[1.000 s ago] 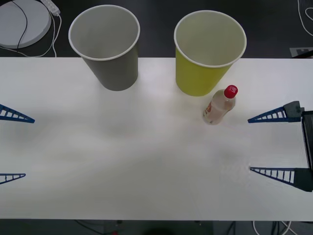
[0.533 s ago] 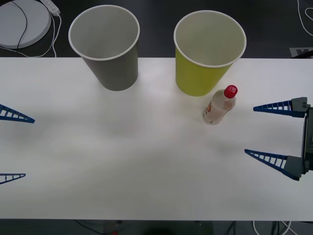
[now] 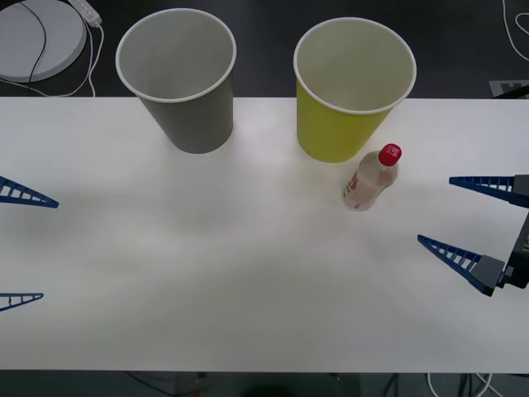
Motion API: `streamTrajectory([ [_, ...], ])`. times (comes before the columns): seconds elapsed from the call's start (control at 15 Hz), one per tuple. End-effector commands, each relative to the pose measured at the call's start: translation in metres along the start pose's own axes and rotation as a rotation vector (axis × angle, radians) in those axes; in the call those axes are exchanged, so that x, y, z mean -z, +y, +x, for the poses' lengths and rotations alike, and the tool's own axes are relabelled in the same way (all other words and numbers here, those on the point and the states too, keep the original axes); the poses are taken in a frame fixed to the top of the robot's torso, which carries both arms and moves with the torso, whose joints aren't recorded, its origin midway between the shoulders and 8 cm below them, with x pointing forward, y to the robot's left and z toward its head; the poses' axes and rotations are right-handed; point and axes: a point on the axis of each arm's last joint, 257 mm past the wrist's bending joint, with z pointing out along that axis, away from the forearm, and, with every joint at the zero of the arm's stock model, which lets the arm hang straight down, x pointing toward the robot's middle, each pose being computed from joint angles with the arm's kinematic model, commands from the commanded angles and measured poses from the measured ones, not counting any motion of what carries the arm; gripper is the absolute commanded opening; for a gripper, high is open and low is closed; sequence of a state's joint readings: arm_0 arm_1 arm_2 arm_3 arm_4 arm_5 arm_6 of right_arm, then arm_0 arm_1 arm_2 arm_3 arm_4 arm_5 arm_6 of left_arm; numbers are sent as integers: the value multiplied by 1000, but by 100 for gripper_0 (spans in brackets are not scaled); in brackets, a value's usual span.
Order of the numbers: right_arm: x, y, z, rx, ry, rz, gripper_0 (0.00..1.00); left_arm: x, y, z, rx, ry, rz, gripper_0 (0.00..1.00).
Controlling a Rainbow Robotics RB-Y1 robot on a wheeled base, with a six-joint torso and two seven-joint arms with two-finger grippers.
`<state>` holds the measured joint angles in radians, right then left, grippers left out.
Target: Put the can into the green bin and the plastic bottle into the gray bin
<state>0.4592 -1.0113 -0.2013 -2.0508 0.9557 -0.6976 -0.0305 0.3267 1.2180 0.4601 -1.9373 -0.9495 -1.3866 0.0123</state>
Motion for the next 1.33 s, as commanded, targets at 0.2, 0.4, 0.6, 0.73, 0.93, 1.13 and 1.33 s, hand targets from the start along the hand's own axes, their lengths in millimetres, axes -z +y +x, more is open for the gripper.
streamTrajectory([
  [0.2, 12, -17, 12, -39, -2, 113, 100, 0, 0, 0, 0, 0, 0, 100],
  [0.4, 21, -21, 20, -50, 7, 153, 100, 0, 0, 0, 0, 0, 0, 100],
  [0.6, 27, -24, 29, -69, 11, 196, 100, 0, 0, 0, 0, 0, 0, 100],
  [0.73, 29, -24, 35, -90, 8, 217, 100, 0, 0, 0, 0, 0, 0, 100],
  [0.93, 31, -27, 41, -114, -4, 246, 100, 0, 0, 0, 0, 0, 0, 100],
  [1.13, 26, -30, 47, -102, -5, 270, 100, 0, 0, 0, 0, 0, 0, 100],
  [1.33, 14, -30, 50, -122, -25, 267, 100, 0, 0, 0, 0, 0, 0, 100],
])
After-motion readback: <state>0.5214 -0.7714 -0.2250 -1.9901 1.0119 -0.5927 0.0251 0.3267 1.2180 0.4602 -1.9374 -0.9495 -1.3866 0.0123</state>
